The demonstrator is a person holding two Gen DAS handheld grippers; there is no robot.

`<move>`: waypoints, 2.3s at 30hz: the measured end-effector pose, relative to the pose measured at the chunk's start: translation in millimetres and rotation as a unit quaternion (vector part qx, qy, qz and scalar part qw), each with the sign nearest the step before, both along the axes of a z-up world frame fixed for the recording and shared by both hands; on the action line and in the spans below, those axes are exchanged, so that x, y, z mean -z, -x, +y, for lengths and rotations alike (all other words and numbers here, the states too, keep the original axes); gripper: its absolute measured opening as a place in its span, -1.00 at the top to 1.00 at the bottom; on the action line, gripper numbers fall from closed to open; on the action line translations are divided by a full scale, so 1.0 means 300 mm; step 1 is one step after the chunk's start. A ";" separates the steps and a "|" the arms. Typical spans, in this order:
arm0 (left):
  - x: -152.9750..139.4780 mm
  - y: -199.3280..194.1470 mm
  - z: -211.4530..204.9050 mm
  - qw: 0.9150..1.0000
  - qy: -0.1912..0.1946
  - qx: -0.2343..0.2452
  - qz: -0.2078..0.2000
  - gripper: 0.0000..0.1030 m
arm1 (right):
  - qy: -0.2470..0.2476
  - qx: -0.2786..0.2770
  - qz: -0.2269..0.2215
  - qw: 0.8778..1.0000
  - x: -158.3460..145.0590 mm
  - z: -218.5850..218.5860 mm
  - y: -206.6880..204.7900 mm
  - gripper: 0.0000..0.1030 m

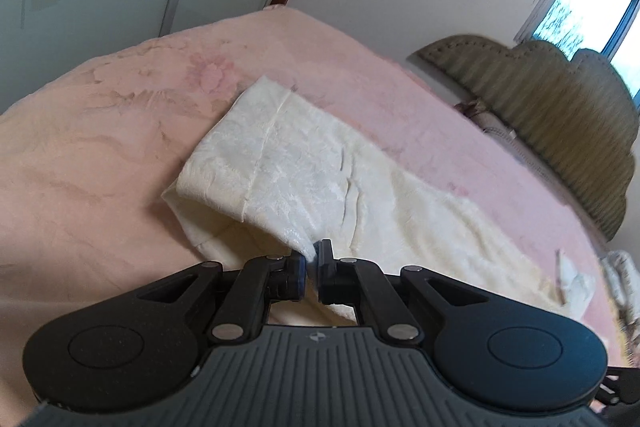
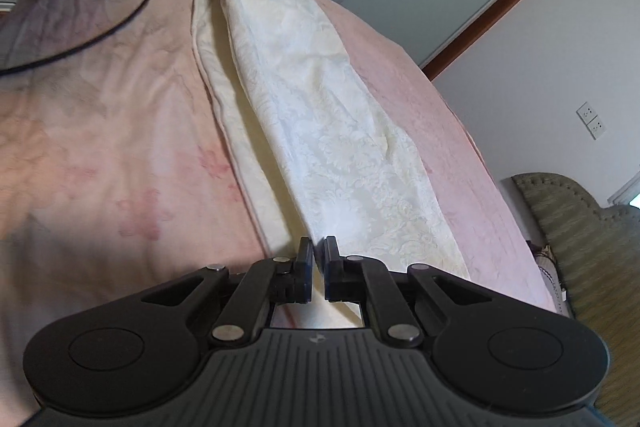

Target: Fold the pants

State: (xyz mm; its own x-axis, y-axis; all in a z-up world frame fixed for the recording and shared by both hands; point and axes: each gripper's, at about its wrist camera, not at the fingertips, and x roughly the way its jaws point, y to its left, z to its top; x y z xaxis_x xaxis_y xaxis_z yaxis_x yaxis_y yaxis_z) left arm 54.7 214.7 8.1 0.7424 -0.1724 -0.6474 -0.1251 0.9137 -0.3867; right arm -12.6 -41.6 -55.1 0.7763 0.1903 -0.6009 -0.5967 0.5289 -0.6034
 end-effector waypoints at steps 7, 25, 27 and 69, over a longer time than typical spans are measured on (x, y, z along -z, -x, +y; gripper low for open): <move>0.005 0.005 -0.037 0.998 -0.055 -0.017 0.025 0.50 | -0.012 0.002 0.028 1.000 0.033 0.009 0.031 0.91; -0.122 0.001 -0.627 0.963 -0.138 0.210 -0.093 -0.27 | -0.256 0.259 -0.035 0.931 -0.139 -0.561 0.079 0.11; -0.081 -0.006 -0.735 0.950 -0.136 0.266 -0.088 -0.27 | -0.268 0.329 -0.043 0.905 -0.134 -0.705 0.059 0.11; 0.205 0.033 -1.144 0.868 -0.090 0.473 -0.122 -0.70 | -0.270 0.540 0.057 0.795 -0.034 -0.913 -0.855 -0.31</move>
